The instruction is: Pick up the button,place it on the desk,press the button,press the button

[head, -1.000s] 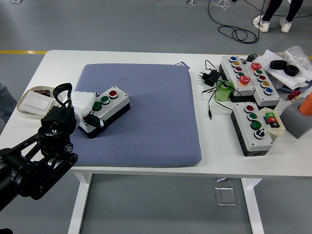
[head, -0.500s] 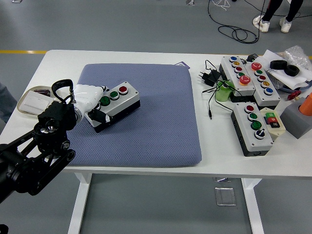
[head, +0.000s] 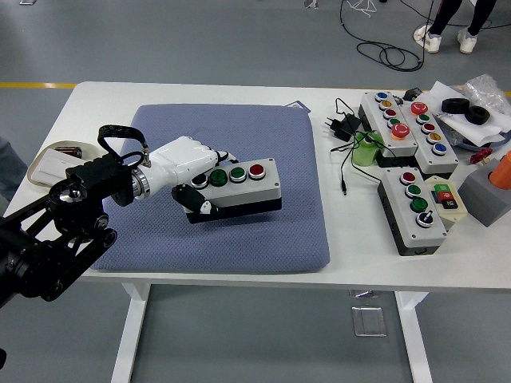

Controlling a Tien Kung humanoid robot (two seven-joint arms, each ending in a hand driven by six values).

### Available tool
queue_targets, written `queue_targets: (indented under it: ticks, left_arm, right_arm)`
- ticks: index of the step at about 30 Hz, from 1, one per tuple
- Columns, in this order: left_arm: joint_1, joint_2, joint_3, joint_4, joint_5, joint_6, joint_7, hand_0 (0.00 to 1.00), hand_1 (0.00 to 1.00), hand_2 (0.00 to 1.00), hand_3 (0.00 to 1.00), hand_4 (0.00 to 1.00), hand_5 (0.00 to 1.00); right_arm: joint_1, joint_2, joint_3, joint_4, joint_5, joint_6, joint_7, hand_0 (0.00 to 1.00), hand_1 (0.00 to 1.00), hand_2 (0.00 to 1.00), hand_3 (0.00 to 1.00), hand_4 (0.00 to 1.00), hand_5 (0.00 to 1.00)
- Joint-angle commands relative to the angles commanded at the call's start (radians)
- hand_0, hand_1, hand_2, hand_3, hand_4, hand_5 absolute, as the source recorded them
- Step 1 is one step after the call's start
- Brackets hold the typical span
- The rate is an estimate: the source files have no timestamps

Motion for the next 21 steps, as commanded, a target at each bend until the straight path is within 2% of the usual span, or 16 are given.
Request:
queue_targets:
  ticks: [4, 16, 17, 21]
  left_arm:
    - [-0.017, -0.003, 0.007, 0.031, 0.0, 0.028, -0.043, 0.273, 0.26, 0.233, 0.337, 0.612, 0.137]
    - [-0.031, -0.016, 0.034, 0.099, 0.0, 0.066, -0.051, 0.304, 0.289, 0.274, 0.367, 0.597, 0.123]
    - [-0.036, -0.016, 0.047, 0.109, 0.0, 0.069, -0.051, 0.345, 0.353, 0.332, 0.383, 0.596, 0.12]
    - [-0.038, -0.017, 0.061, 0.122, 0.0, 0.07, -0.053, 0.345, 0.353, 0.332, 0.383, 0.596, 0.12]
  right_arm:
    - [0.001, 0.001, 0.001, 0.0, -0.001, 0.0, 0.0, 0.64, 0.442, 0.616, 0.56, 0.31, 0.215]
    - [0.003, 0.002, 0.003, 0.0, -0.007, 0.002, -0.002, 0.641, 0.442, 0.617, 0.56, 0.311, 0.215]
    - [0.003, 0.002, 0.004, 0.0, -0.008, 0.002, -0.002, 0.642, 0.443, 0.618, 0.561, 0.311, 0.216]
    - [0.003, 0.002, 0.004, 0.0, -0.007, 0.001, -0.001, 0.642, 0.443, 0.618, 0.561, 0.311, 0.216]
